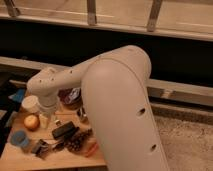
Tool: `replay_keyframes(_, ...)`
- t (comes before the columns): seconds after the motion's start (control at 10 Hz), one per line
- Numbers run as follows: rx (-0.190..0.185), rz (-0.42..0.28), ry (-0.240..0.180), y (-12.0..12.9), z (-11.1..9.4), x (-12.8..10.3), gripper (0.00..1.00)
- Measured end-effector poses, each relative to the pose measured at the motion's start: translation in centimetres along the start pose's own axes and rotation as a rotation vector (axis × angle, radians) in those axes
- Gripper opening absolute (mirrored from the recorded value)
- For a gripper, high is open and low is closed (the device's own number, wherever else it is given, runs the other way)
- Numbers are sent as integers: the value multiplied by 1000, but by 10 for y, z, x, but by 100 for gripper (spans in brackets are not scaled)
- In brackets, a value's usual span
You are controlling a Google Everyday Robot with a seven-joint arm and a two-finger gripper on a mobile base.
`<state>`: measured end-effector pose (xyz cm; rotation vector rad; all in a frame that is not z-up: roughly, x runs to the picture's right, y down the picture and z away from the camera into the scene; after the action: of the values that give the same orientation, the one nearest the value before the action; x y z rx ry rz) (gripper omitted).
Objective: Place eraser in tray
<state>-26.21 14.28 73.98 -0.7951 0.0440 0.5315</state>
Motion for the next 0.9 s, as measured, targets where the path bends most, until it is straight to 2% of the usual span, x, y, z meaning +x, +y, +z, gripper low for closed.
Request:
replay_keyframes(0.2,0,5,19,-2,4,0,73)
replay_keyframes(0.4,6,5,63,2,26,2,73)
replay_keyframes(0.7,12,27,77,-6,47,13,73)
replay_keyframes(0.9,4,41,69,-9,56,19,73)
